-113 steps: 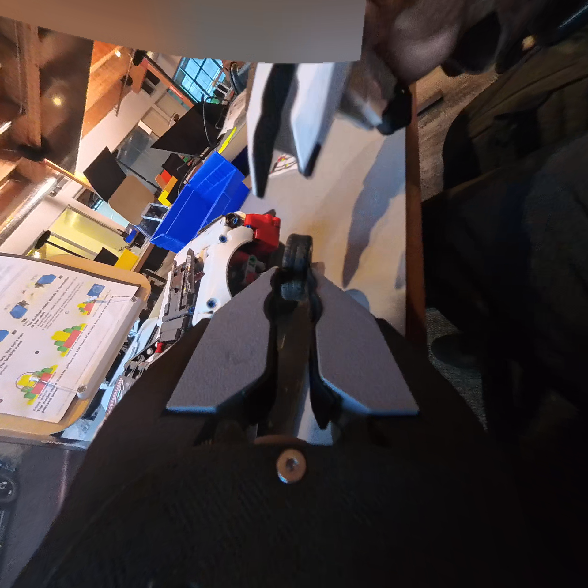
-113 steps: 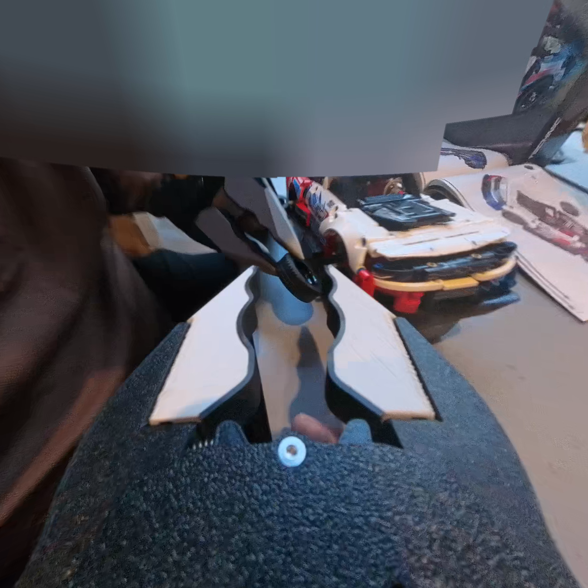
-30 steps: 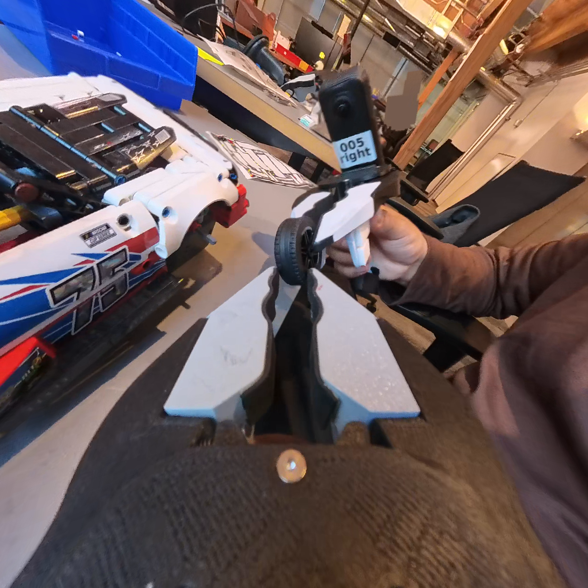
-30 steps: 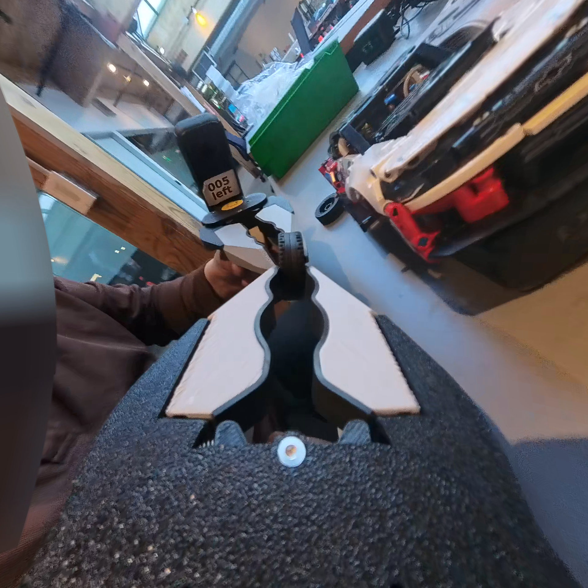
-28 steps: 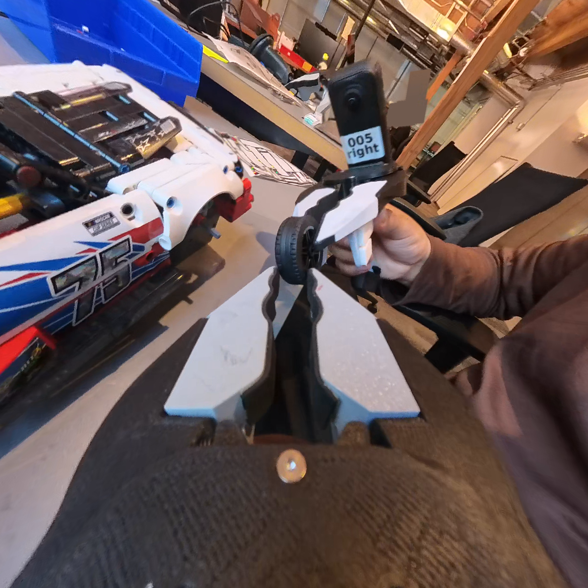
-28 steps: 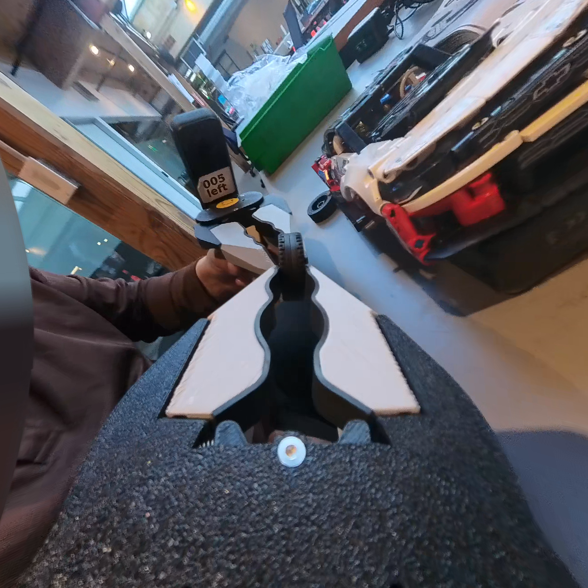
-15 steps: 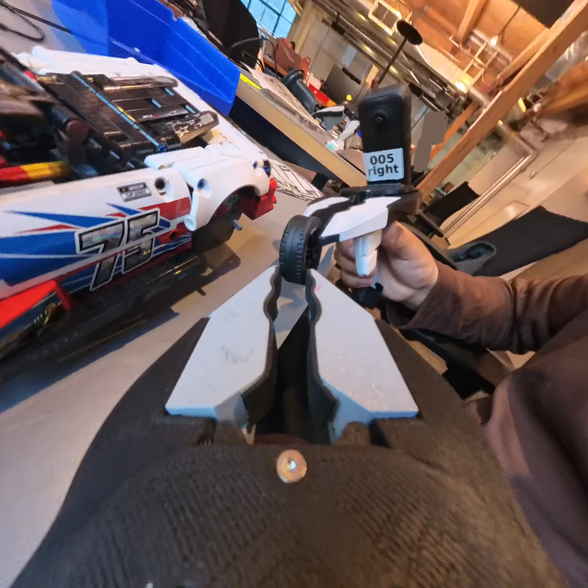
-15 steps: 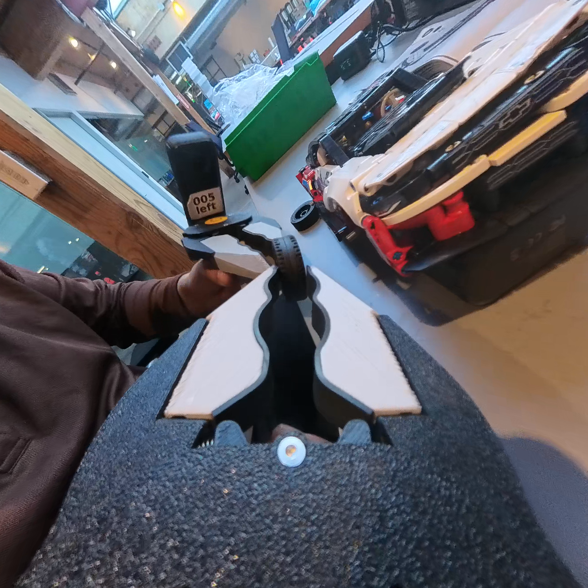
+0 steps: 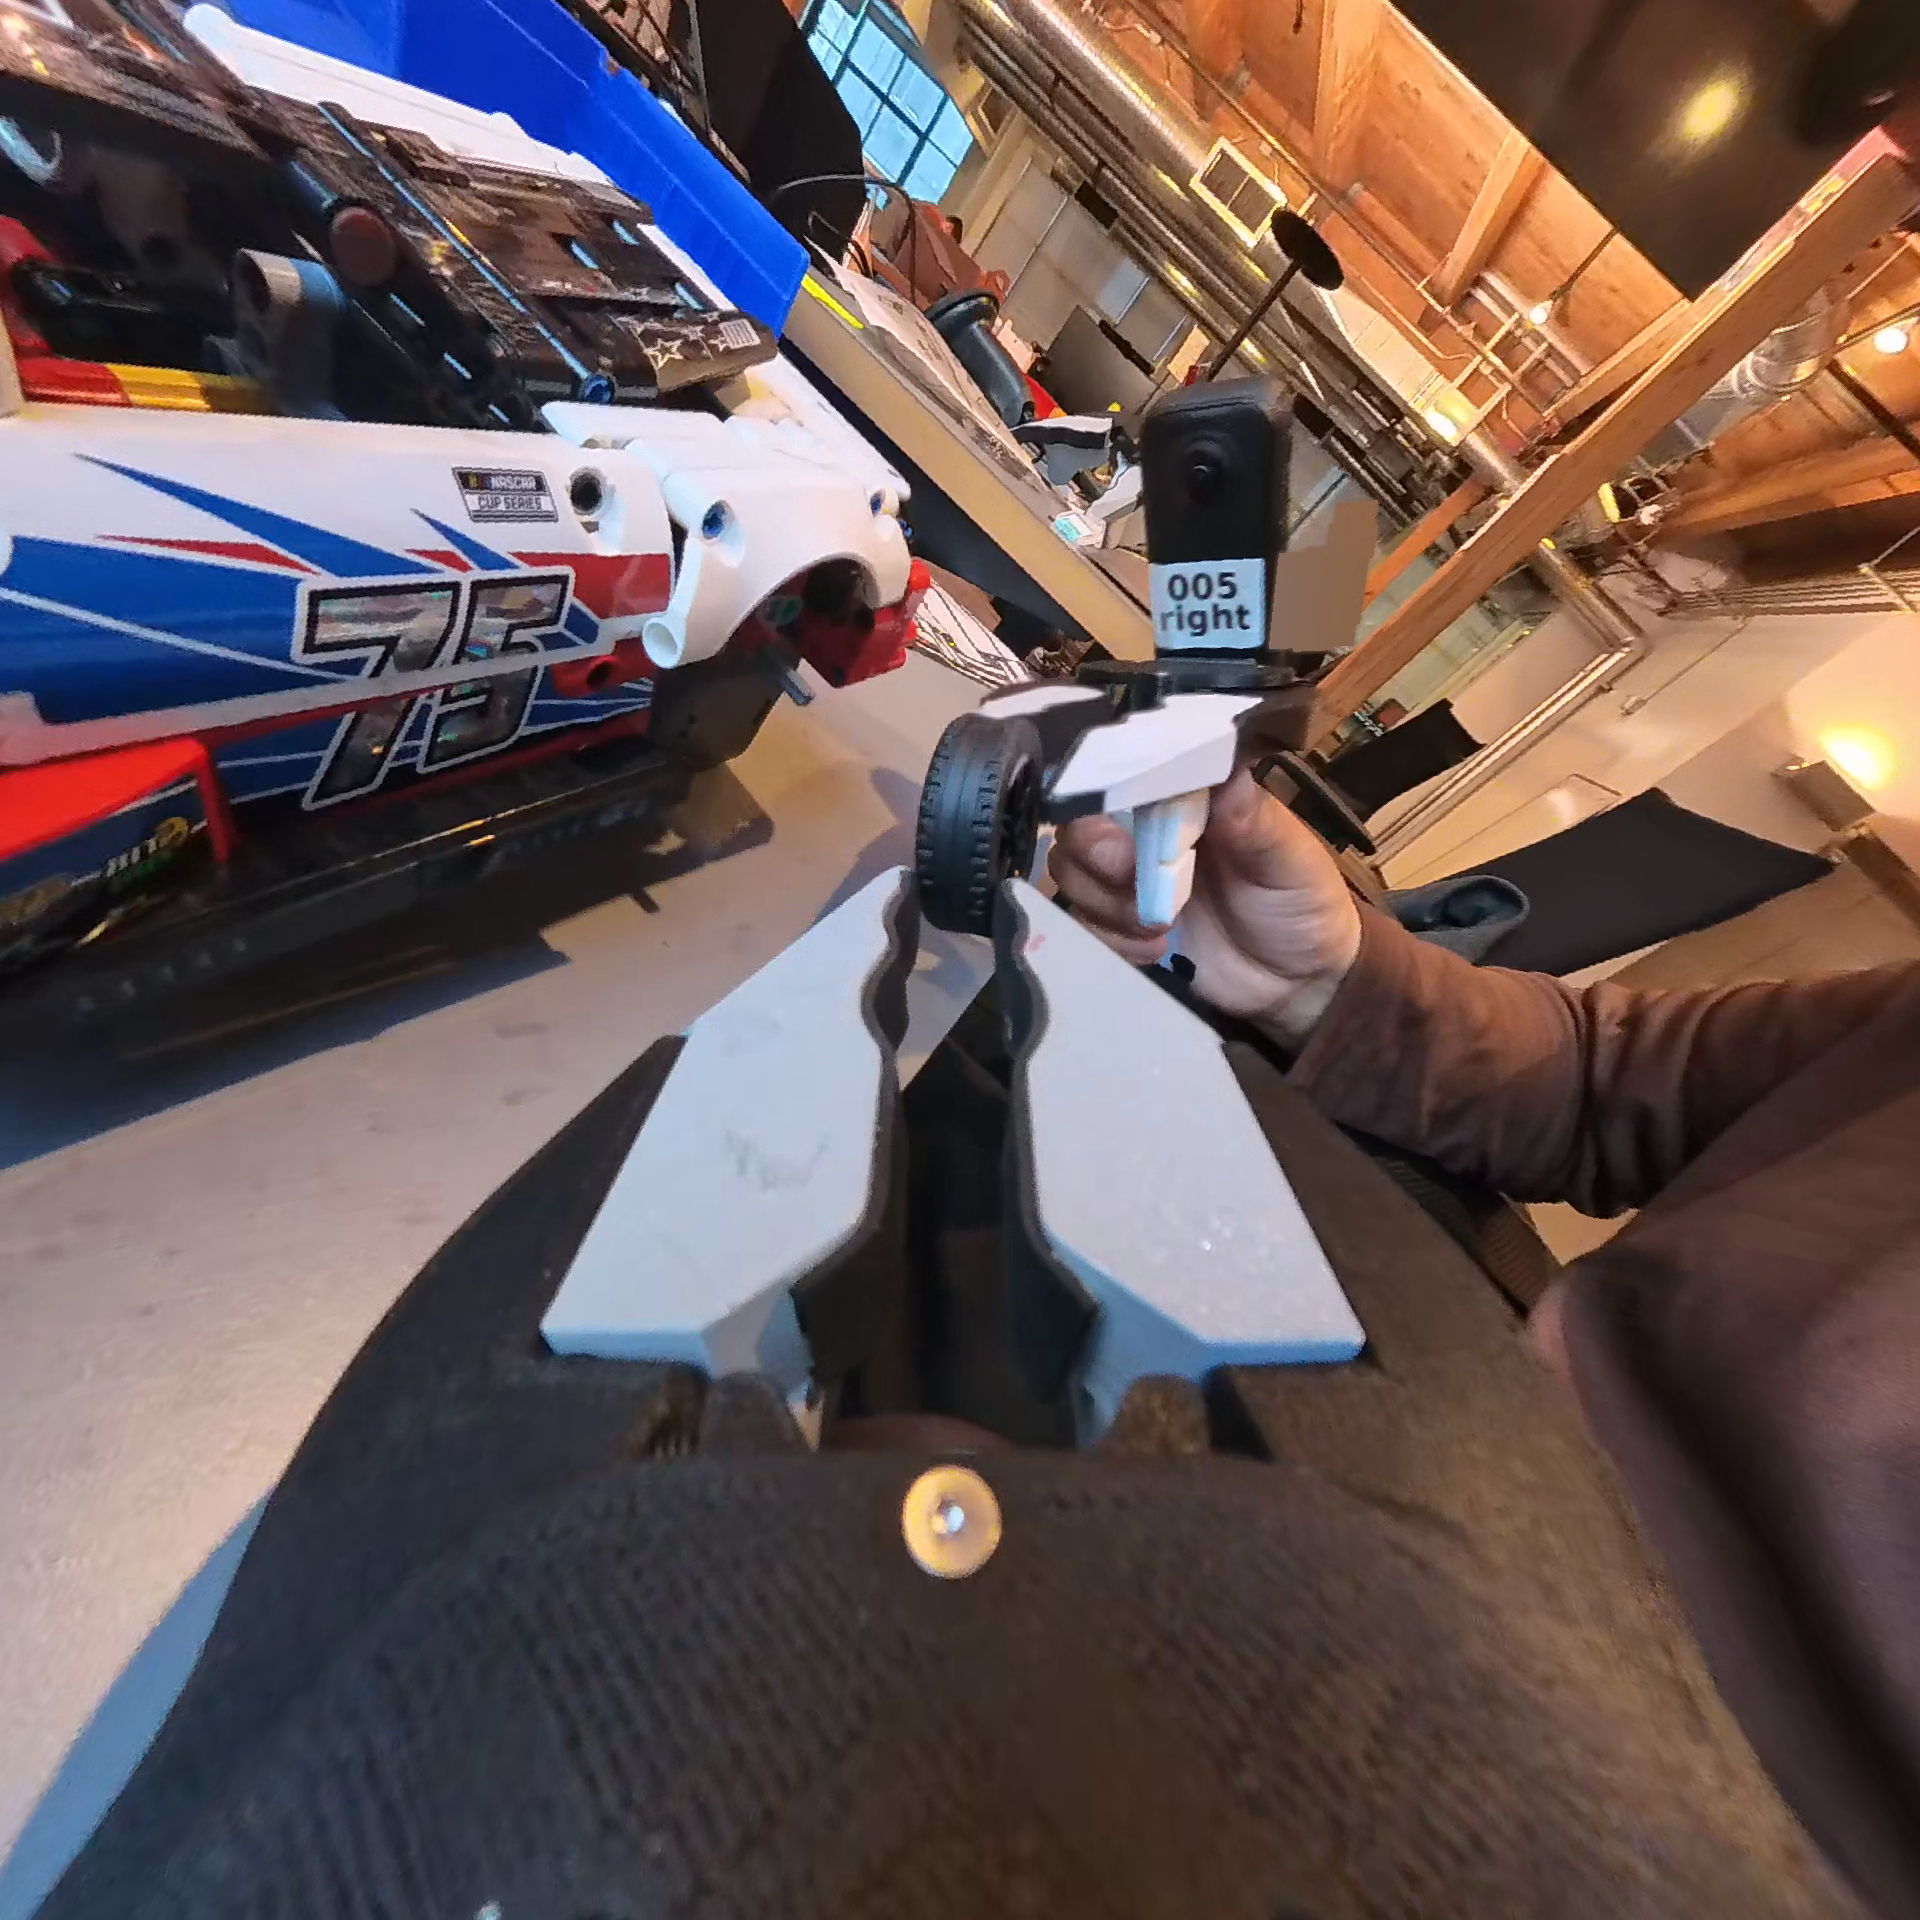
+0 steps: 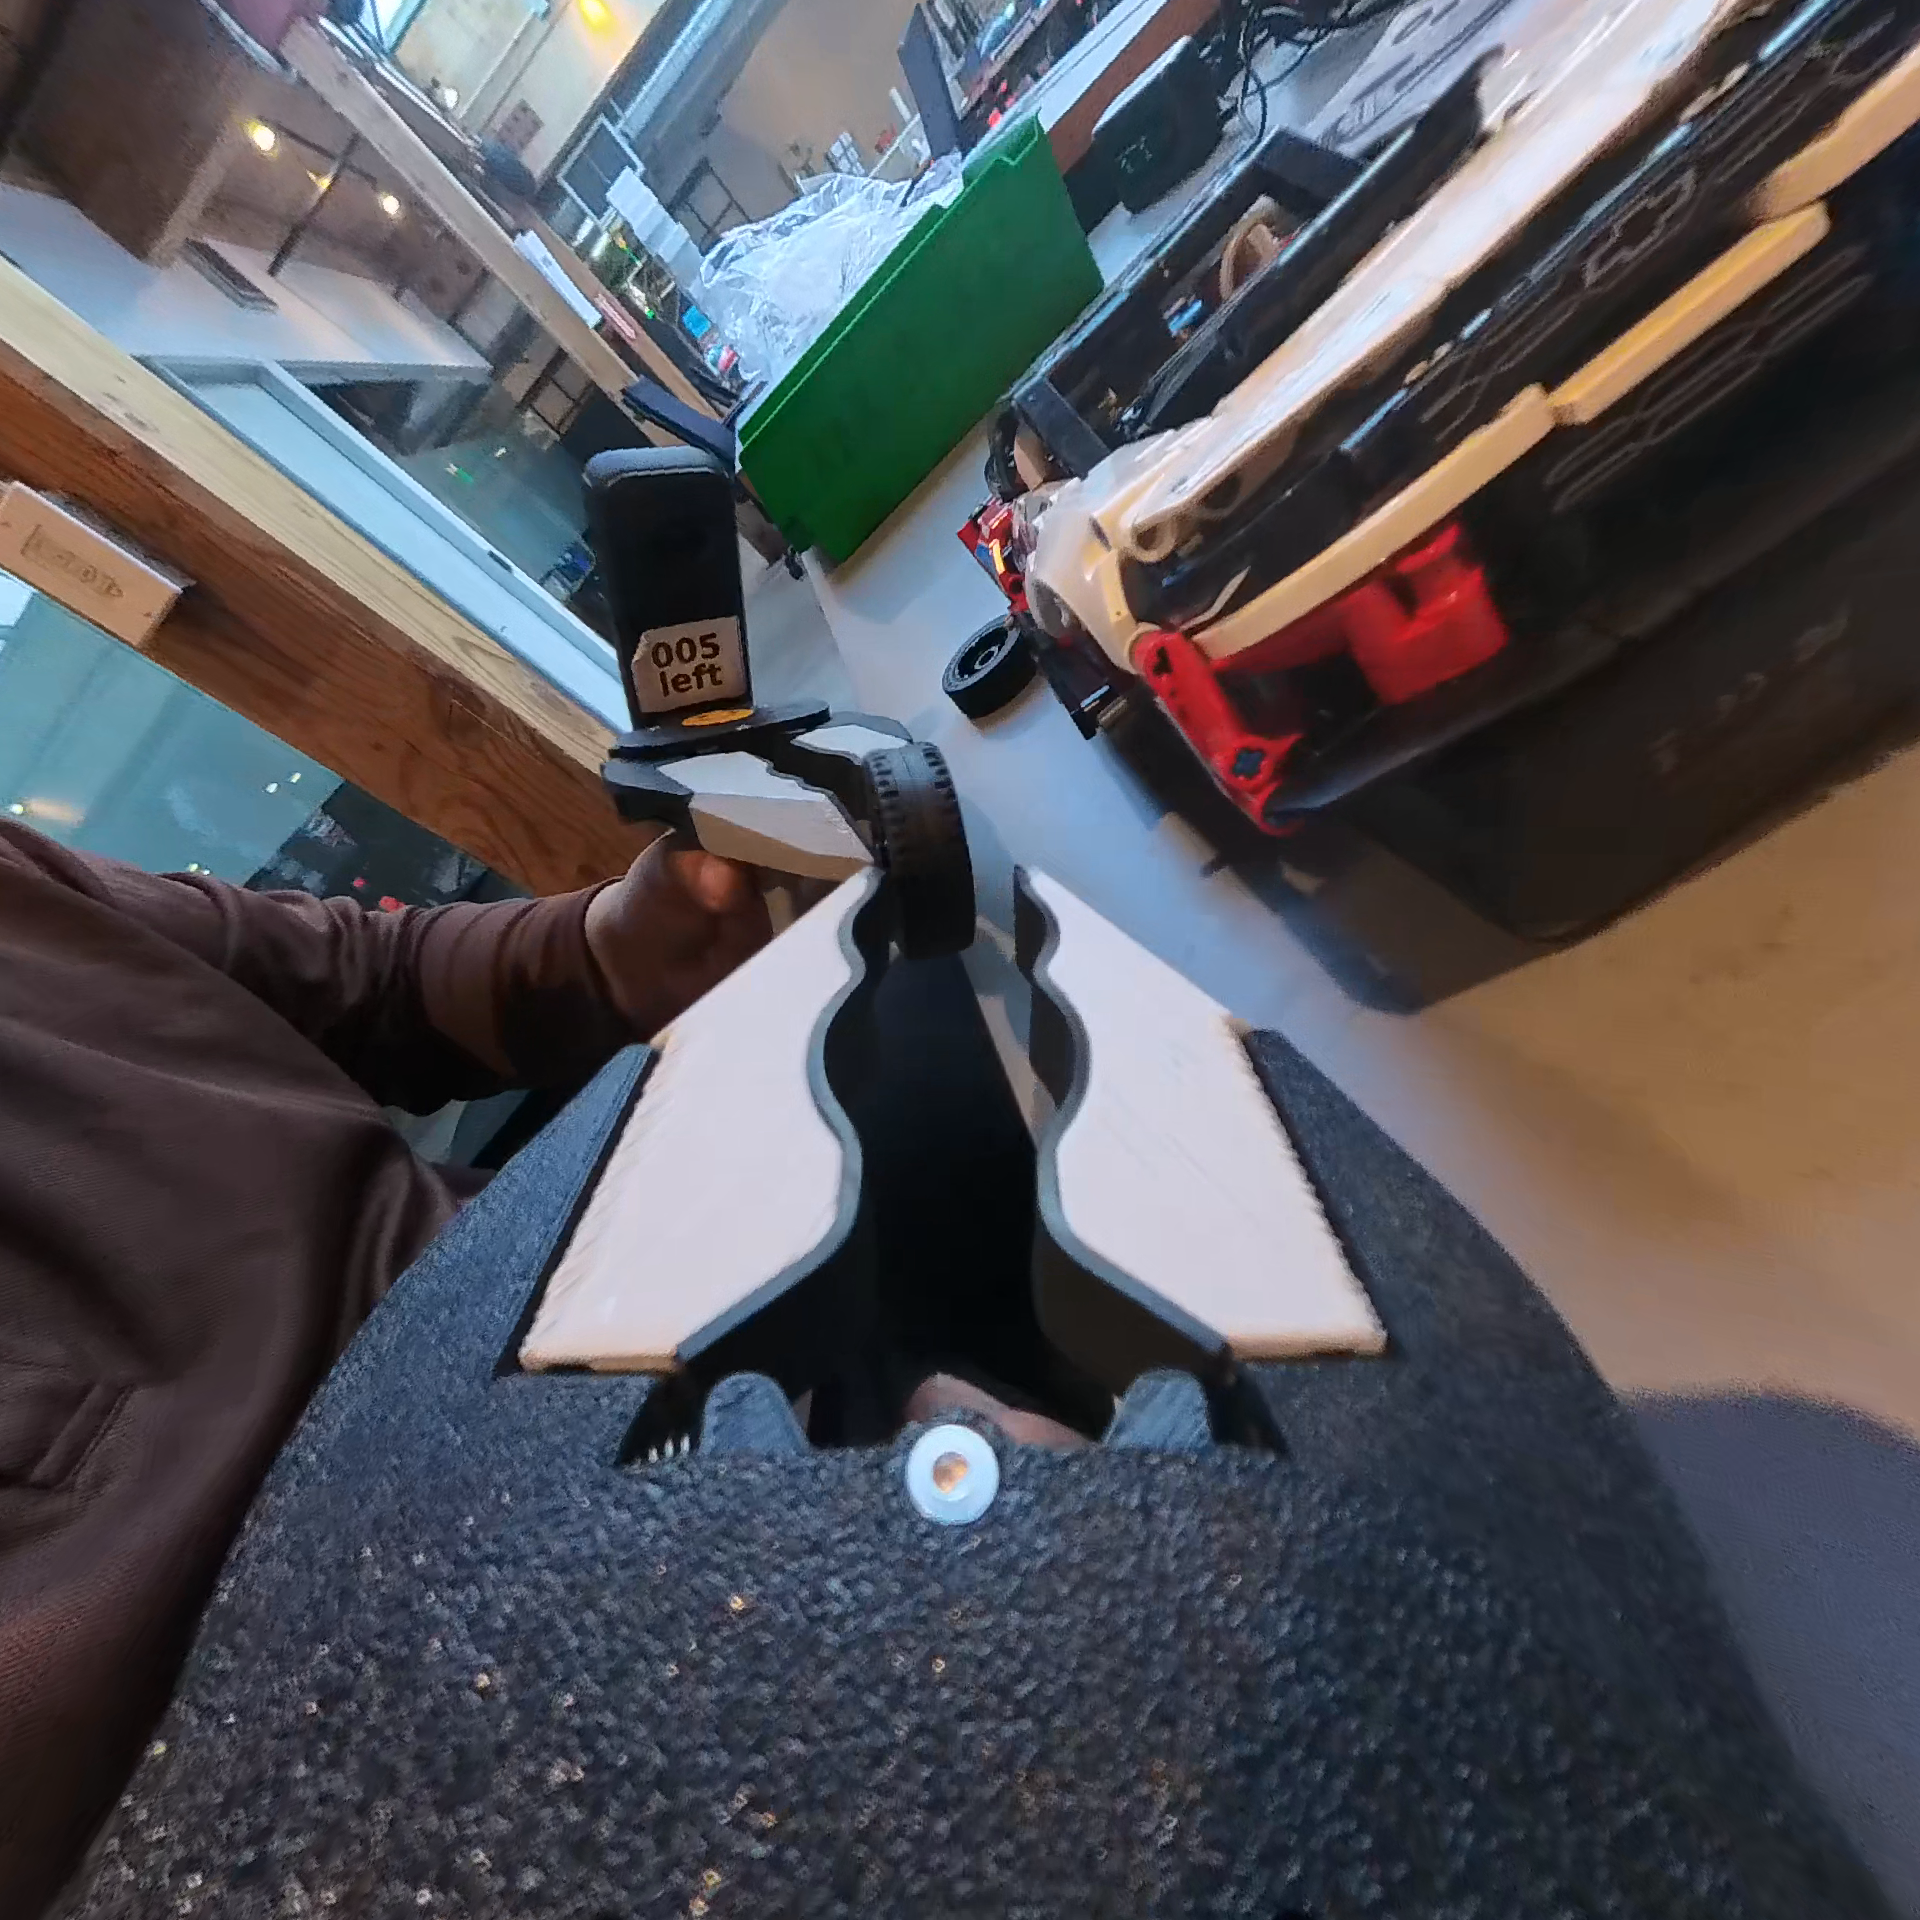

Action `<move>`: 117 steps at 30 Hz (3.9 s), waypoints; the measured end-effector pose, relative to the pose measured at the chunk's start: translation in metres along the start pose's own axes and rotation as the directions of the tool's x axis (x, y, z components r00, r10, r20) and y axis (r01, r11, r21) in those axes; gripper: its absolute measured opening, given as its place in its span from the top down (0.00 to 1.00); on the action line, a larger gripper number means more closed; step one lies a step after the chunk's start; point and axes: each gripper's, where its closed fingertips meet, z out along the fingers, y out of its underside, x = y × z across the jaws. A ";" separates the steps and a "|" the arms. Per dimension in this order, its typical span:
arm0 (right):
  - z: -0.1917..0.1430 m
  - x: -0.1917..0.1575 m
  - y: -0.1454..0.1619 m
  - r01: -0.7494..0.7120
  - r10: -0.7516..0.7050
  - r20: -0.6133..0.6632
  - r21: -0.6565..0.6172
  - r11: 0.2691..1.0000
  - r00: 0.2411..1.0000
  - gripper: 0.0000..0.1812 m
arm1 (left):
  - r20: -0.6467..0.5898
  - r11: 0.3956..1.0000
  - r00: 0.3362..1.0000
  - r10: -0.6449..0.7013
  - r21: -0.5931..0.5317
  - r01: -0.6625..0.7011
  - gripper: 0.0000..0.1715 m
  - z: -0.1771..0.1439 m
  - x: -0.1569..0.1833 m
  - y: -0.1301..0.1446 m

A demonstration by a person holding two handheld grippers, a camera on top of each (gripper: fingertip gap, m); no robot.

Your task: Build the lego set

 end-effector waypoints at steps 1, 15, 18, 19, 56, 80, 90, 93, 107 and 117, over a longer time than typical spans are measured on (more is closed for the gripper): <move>0.001 0.000 0.001 0.002 -0.002 0.002 -0.006 1.000 1.000 0.90 | -0.004 1.000 1.000 -0.004 0.001 0.004 0.93 0.000 0.000 0.000; 0.004 0.002 -0.002 0.035 -0.035 -0.008 -0.006 0.999 0.999 0.94 | 0.002 0.999 1.000 -0.012 -0.036 0.012 0.93 0.002 -0.005 0.006; 0.004 0.002 -0.002 0.033 -0.033 -0.003 -0.007 0.999 0.999 0.94 | -0.007 0.997 1.000 0.005 -0.080 -0.006 0.92 0.003 -0.004 0.011; 0.004 0.001 -0.002 0.031 -0.031 0.002 -0.010 0.999 1.000 0.94 | -0.013 0.996 1.000 0.017 -0.090 -0.018 0.92 0.002 -0.003 0.012; 0.025 0.037 -0.031 -0.448 0.551 0.031 0.621 0.643 0.834 1.00 | -0.012 0.804 0.812 0.584 -0.129 -0.581 1.00 -0.058 -0.005 -0.008; 0.012 0.026 -0.031 0.364 -0.333 -0.812 -0.161 0.918 0.480 0.84 | 0.119 0.810 0.817 0.564 -0.272 -0.520 1.00 -0.095 -0.018 0.022; -0.033 -0.044 0.031 0.484 -0.493 -0.663 -0.219 0.847 0.563 0.78 | 0.393 0.867 0.783 0.482 -0.344 -0.361 1.00 -0.187 0.014 0.088; -0.044 -0.048 0.069 0.583 -0.660 -0.630 -0.376 0.720 0.409 0.80 | 0.487 0.891 0.755 0.438 -0.348 -0.293 0.99 -0.218 0.028 0.117; 0.071 -0.078 0.245 0.501 -0.710 -0.095 -0.644 0.579 0.698 0.63 | 0.688 0.909 0.608 0.397 -0.387 -0.156 0.79 -0.291 0.037 0.204; 0.092 -0.039 0.282 0.417 -0.733 -0.093 -0.771 0.482 0.674 0.59 | 0.801 0.935 0.503 0.326 -0.353 -0.043 0.67 -0.333 -0.004 0.224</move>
